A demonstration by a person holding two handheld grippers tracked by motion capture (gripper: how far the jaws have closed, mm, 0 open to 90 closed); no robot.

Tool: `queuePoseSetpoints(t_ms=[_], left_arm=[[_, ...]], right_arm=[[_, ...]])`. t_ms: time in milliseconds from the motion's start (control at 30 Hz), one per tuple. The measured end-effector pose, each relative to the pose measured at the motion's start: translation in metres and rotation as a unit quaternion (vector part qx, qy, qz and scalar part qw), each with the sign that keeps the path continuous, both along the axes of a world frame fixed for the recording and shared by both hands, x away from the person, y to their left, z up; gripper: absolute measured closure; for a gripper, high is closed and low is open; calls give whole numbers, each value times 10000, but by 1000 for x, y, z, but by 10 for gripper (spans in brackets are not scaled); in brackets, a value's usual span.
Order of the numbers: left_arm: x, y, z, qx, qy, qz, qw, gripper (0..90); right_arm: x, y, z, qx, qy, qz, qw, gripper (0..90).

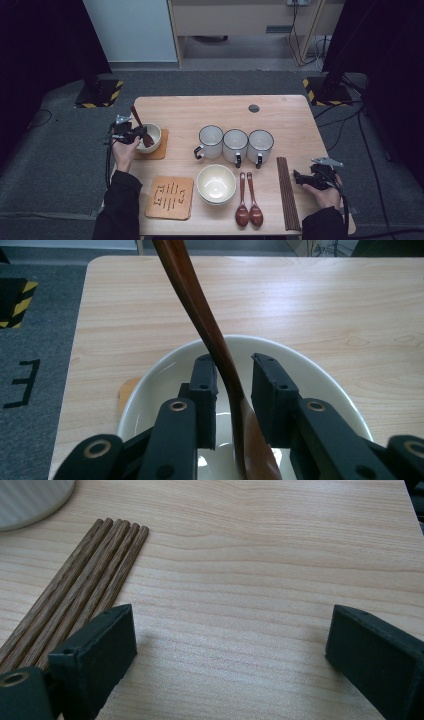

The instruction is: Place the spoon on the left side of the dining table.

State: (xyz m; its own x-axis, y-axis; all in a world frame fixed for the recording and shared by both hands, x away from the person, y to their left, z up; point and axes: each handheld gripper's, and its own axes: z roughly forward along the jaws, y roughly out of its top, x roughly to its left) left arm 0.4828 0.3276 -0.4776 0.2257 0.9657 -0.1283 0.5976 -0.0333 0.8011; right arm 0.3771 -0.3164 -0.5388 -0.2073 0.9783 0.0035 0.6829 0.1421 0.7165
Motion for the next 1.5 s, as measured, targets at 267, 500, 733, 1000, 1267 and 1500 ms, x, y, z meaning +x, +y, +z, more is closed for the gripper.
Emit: queuePoseSetpoints(t_ms=[267,500,733,1000,1267,1500], left_arm=[[2,-3,-3,67,91,-49,9999,684],[4,-4,-6,94,193,-105,9997,685],[4,-4,-7,110,228,-128,9996,669],[3,-1,-6,108,211,-91,9997,658],[4,-1,-7,154,139,-38,9998,625],[5,0,-9,189,48,12,9998,607]], right_arm=[[0,0,0,-1,-2,-2,10000,61],[0,0,0,1,1,-4,10000,61],[0,0,0,-6,-4,3,10000,61],[0,0,0,-5,-6,0,10000,61],[0,0,0,0,-1,-10,10000,61],[0,0,0,-1,-2,-11,10000,61]])
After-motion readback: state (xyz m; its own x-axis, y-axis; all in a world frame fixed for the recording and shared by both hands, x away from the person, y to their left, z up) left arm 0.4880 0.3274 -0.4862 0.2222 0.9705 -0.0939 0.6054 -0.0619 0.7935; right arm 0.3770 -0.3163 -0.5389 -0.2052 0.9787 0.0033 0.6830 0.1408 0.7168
